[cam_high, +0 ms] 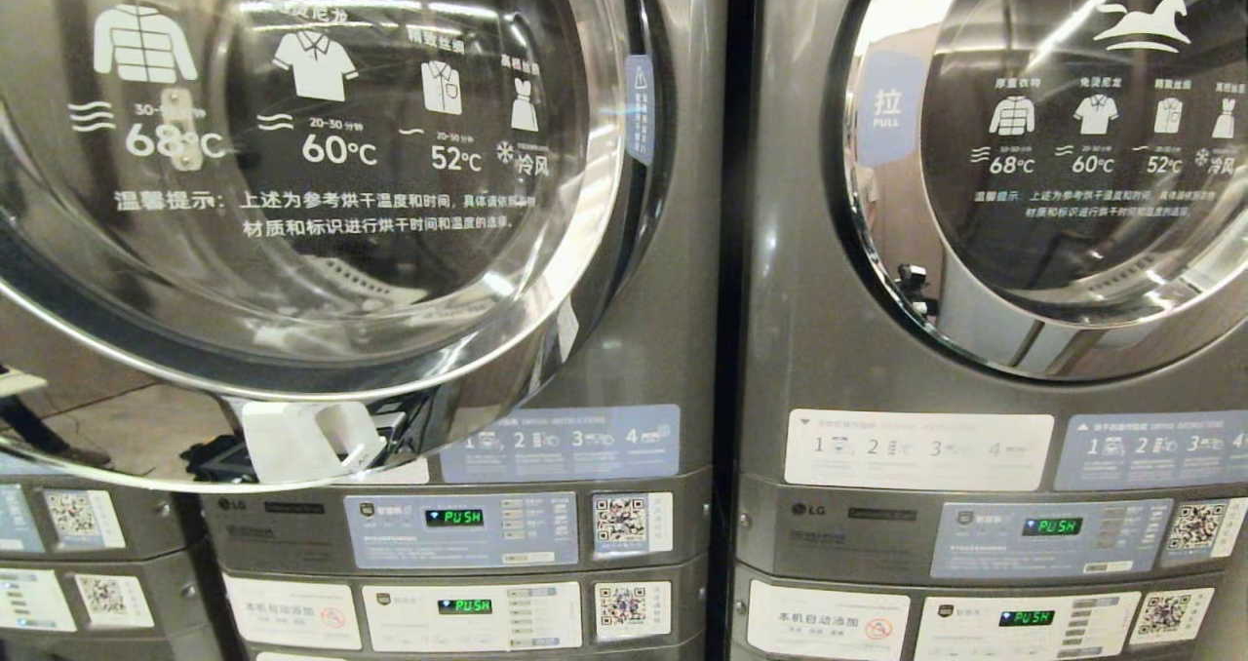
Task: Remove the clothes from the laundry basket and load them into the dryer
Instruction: Open the dryer
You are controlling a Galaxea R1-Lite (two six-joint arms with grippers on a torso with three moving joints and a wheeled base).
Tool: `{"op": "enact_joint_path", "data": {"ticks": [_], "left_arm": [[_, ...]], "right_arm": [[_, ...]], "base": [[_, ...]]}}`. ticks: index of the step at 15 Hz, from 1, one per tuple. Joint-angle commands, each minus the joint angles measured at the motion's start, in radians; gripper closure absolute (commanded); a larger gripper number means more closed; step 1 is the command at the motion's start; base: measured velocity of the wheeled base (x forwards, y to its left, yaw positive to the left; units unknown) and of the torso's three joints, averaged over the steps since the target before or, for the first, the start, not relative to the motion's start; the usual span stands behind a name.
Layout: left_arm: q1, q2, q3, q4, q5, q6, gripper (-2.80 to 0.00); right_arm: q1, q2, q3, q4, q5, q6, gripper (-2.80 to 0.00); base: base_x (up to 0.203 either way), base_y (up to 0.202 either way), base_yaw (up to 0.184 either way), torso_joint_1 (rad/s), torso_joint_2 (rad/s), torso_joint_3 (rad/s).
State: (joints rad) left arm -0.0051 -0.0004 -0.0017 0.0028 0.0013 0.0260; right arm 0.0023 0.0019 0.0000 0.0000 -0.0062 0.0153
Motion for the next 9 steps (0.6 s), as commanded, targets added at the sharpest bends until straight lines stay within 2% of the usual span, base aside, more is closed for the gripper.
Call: {"op": "enact_joint_path", "data": {"ticks": [1,4,9], "left_arm": [[0.001,0.0,0.0,0.0,0.0,0.0,0.0],[0.001,0.0,0.0,-0.001,0.0,-0.001,0.0],[0.001,0.0,0.0,-0.001,0.0,-0.001,0.0]], "right_arm": [[0.001,0.0,0.0,0.0,0.0,0.0,0.0],[0.001,0.0,0.0,0.0,0.0,0.0,0.0],[0.001,0.0,0.0,0.0,0.0,0.0,0.0]], "base": [[0.0,0.0,0.0,0.0,0.0,0.0],[0.0,0.0,0.0,0.0,0.0,0.0],[-0.18,0.0,0.0,0.004,0.0,0.005]]}}
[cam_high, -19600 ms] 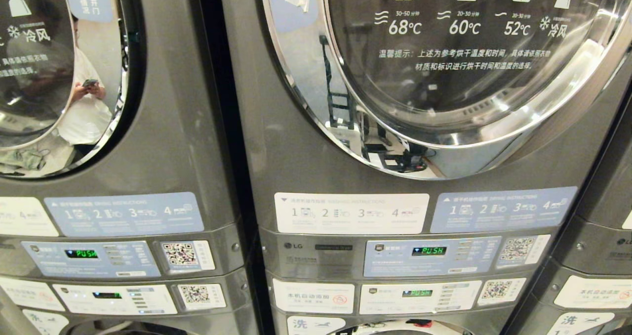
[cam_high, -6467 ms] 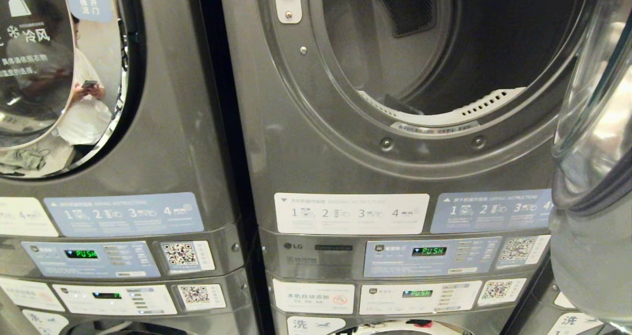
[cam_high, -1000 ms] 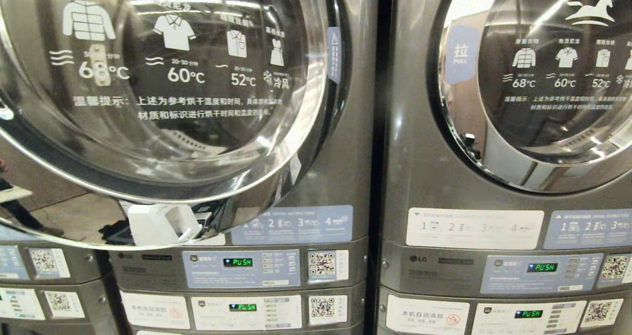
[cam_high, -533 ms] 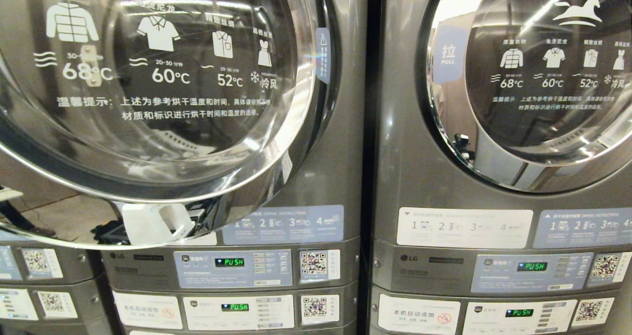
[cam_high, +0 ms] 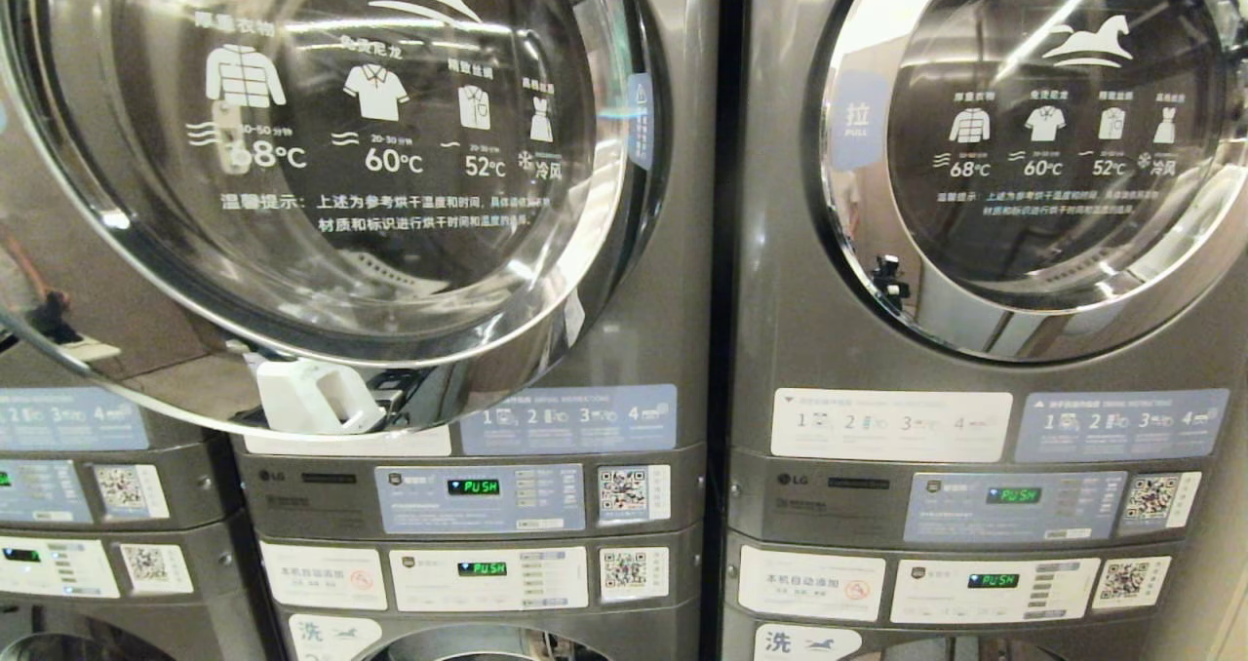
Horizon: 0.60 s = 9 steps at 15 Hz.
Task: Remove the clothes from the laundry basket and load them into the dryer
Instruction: Open the dryer
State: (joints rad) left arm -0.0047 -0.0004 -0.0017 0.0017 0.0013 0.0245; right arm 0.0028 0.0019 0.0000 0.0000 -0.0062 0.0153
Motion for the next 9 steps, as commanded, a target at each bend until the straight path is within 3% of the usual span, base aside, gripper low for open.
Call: {"op": "enact_joint_path", "data": {"ticks": [1,6,9], "left_arm": [[0.0,0.0,0.0,0.0,0.0,0.0,0.0],[0.0,0.0,0.0,0.0,0.0,0.0,0.0],[0.0,0.0,0.0,-0.001,-0.005,0.003,0.0]], "right_arm": [[0.0,0.0,0.0,0.0,0.0,0.0,0.0],[0.0,0.0,0.0,0.0,-0.001,0.0,0.0],[0.0,0.0,0.0,0.0,-0.001,0.0,0.0]], "base": [[-0.193,0.0,0.002,0.001,0.0,0.002],[-0.194,0.0,0.002,0.0,0.0,0.004],[-0.068,0.0,0.0,-0.004,0.0,0.005]]}}
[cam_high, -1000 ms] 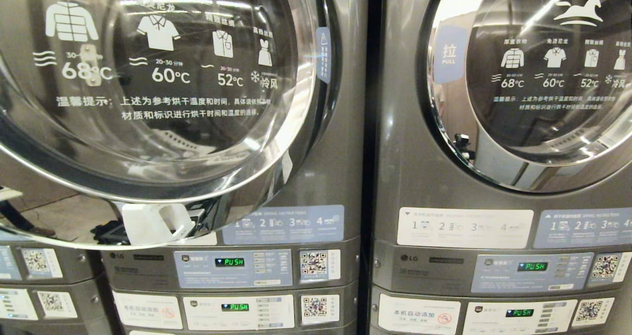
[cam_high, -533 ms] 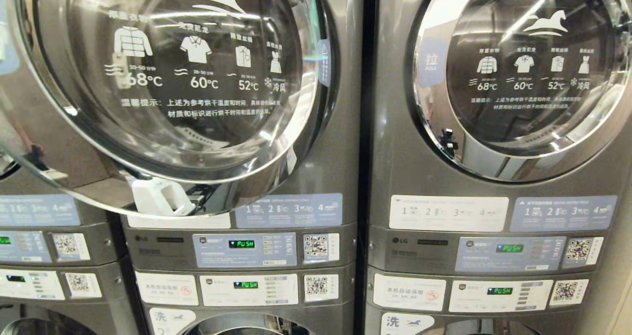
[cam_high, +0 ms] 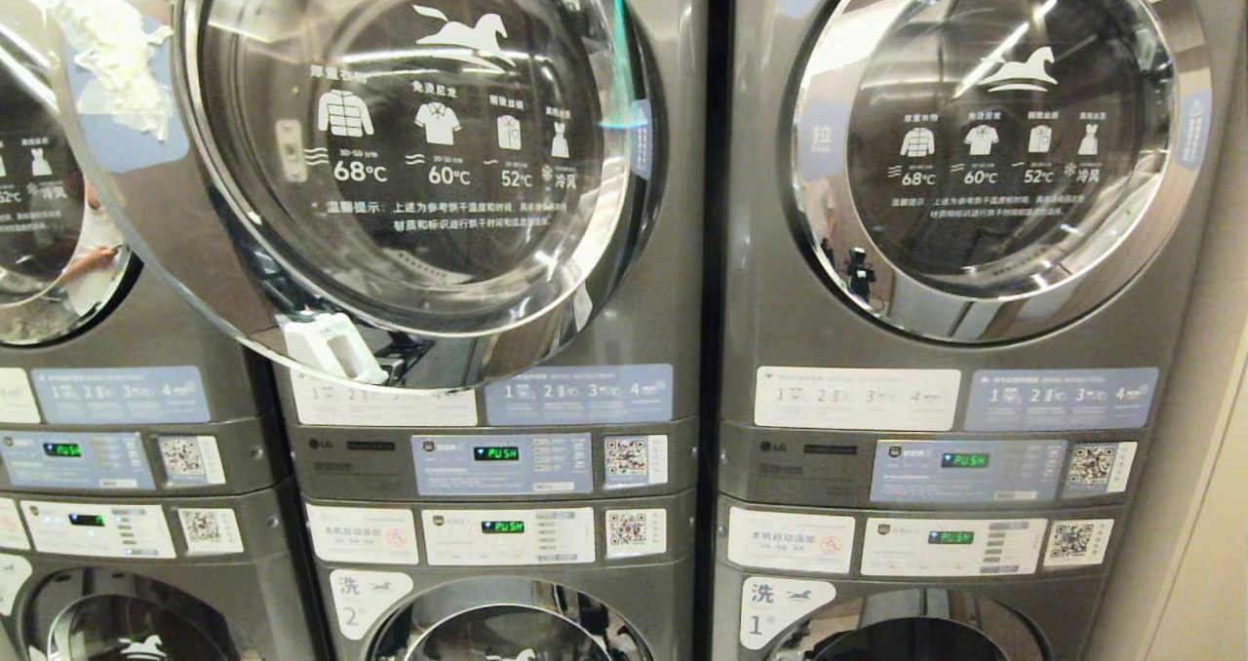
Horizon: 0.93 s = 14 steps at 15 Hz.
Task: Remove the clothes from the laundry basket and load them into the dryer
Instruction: Open the dryer
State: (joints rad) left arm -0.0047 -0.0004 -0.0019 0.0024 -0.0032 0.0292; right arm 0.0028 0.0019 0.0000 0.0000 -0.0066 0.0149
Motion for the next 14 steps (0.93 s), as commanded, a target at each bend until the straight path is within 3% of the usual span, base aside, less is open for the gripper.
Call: {"op": "enact_joint_path", "data": {"ticks": [1,3,6,8,11,13,14], "left_arm": [[0.0,0.001,-0.006,0.013,-0.003,0.005,0.0],[0.0,0.006,-0.035,0.013,-0.01,0.006,0.0],[-0.001,0.155,-0.225,0.0,-0.002,-0.036,0.0],[0.0,0.407,-0.379,-0.07,0.044,-0.08,0.0],[0.026,0.825,-0.648,-0.261,0.166,-0.142,0.0],[0.119,1.041,-0.797,-0.401,0.217,-0.175,0.0],[0.183,1.115,-0.849,-0.468,0.197,-0.203,0.0]], "right_arm": [[0.0,0.0,0.0,0.0,0.0,0.0,0.0],[0.0,0.0,0.0,0.0,-0.001,0.002,0.0],[0.0,0.0,0.0,0.0,-0.001,0.002,0.0],[0.0,0.0,0.0,0.0,-0.001,0.001,0.0],[0.0,0.0,0.0,0.0,-0.001,0.001,0.0],[0.0,0.0,0.0,0.0,-0.001,0.002,0.0],[0.0,0.0,0.0,0.0,-0.001,0.002,0.0]], "base": [[0.0,0.0,0.0,0.027,0.01,-0.007],[0.0,0.0,0.0,0.0,0.0,0.0],[0.0,0.0,0.0,0.0,0.0,0.0],[0.0,0.0,0.0,0.0,0.0,0.0],[0.0,0.0,0.0,0.0,0.0,0.0],[0.0,0.0,0.0,0.0,0.0,0.0],[0.0,0.0,0.0,0.0,0.0,0.0]]}}
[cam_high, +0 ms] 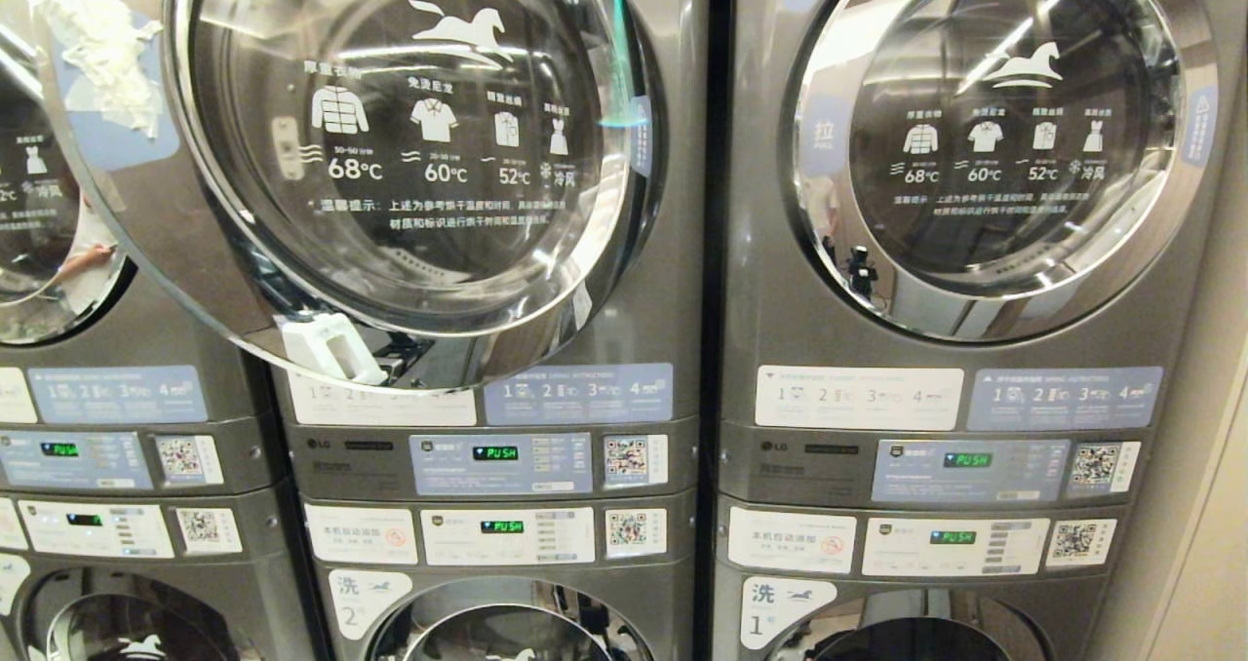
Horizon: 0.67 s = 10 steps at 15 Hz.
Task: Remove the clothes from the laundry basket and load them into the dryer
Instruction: Open the dryer
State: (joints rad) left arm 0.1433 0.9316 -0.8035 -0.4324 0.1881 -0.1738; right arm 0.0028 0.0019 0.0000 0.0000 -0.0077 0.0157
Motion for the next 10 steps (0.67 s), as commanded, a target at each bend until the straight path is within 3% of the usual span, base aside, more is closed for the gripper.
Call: {"op": "enact_joint_path", "data": {"ticks": [1,3,5,9,10], "left_arm": [[0.088,0.226,-0.081,-0.083,-0.075,-0.035,0.0],[0.162,0.256,-0.103,-0.121,-0.28,-0.103,0.0],[0.229,0.29,-0.109,-0.149,-0.442,-0.204,0.0],[0.359,0.454,-0.154,-0.309,-0.627,-0.258,0.0],[0.37,0.472,-0.17,-0.326,-0.701,-0.261,0.0]], "right_arm": [[0.0,0.0,0.0,0.0,0.0,0.001,0.0],[0.0,0.0,0.0,0.0,0.0,0.0,0.0],[0.0,0.0,0.0,0.0,0.0,0.001,0.0],[0.0,0.0,0.0,0.0,0.0,0.001,0.0],[0.0,0.0,0.0,0.0,0.0,0.0,0.0]], "base": [[0.0,0.0,0.0,0.0,0.0,0.0],[0.0,0.0,0.0,0.0,0.0,0.0],[0.0,0.0,0.0,0.0,0.0,0.0],[0.0,0.0,0.0,0.0,0.0,0.0],[0.0,0.0,0.0,0.0,0.0,0.0]]}}
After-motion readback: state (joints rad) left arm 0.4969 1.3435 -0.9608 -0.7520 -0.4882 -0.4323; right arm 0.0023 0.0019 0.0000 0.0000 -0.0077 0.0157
